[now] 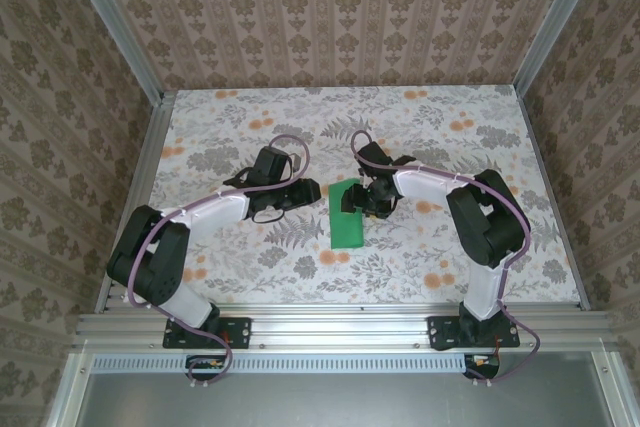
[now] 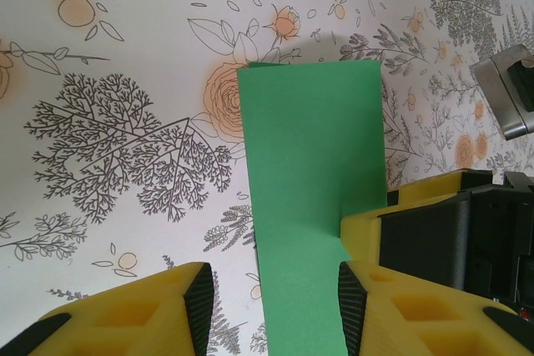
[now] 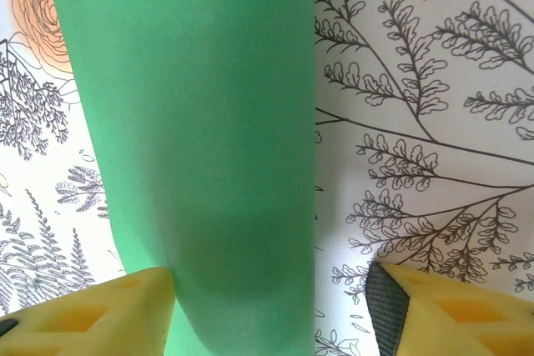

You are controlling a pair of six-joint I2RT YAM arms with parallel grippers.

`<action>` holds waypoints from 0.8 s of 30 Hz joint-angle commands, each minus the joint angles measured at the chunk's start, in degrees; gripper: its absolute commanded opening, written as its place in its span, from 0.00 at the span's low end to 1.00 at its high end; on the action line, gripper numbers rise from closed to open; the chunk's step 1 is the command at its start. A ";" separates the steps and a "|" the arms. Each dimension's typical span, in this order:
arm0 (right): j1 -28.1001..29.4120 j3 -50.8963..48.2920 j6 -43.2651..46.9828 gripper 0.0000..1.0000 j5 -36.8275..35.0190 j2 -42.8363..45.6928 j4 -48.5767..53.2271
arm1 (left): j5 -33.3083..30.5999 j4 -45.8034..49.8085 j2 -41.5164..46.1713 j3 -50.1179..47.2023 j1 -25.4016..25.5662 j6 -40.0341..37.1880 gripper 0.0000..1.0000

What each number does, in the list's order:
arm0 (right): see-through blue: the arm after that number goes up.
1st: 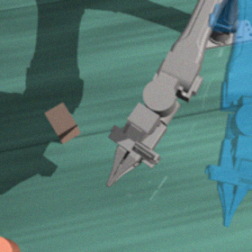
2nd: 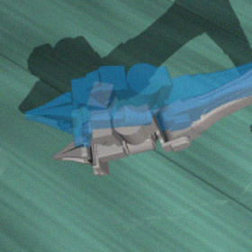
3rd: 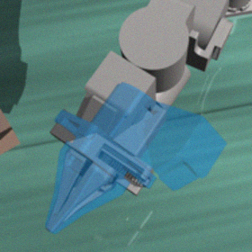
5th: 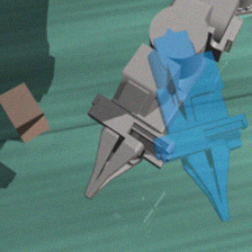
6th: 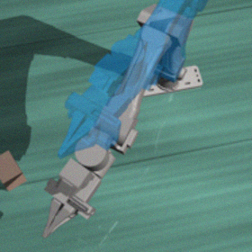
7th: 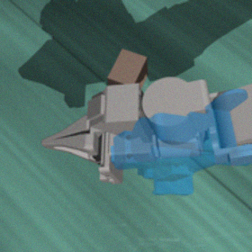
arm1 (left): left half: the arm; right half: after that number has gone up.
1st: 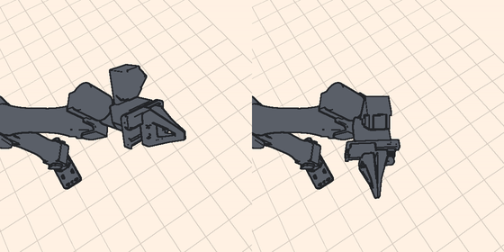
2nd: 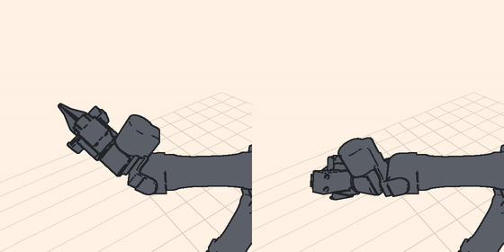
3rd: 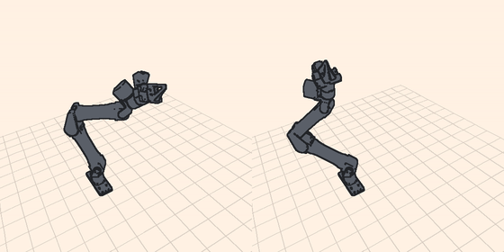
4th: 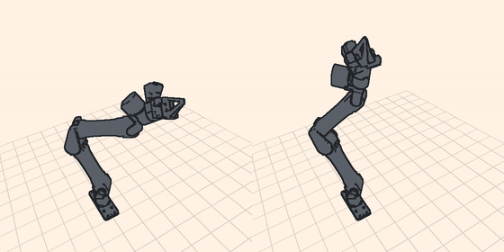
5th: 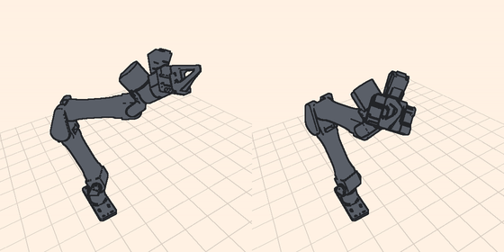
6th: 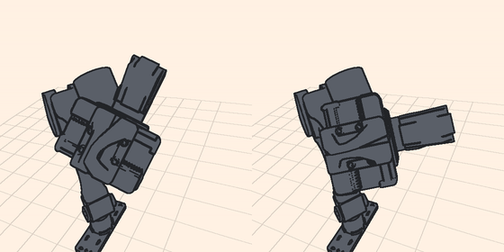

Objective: Fold a paper plane with a square sheet of paper (pick it up from the middle)
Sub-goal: Fold a square sheet of paper at the center of the table, then hold the square sheet of paper at the center of the table.

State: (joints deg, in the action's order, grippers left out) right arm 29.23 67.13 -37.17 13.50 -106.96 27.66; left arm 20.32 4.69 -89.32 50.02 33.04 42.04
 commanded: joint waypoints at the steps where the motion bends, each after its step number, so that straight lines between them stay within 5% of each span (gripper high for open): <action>1: -0.51 -0.17 -0.92 0.66 -2.16 2.20 1.39 | 0.19 1.85 -0.68 2.09 0.45 -0.98 0.46; 24: -0.67 2.70 3.53 0.65 -0.50 -1.31 6.09 | 0.43 2.10 -1.30 2.79 0.89 -1.51 0.45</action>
State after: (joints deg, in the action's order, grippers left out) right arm 28.64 68.20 -34.22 14.04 -107.13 30.98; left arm 20.34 5.32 -90.00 51.05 33.45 41.95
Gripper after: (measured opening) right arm 0.651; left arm 0.452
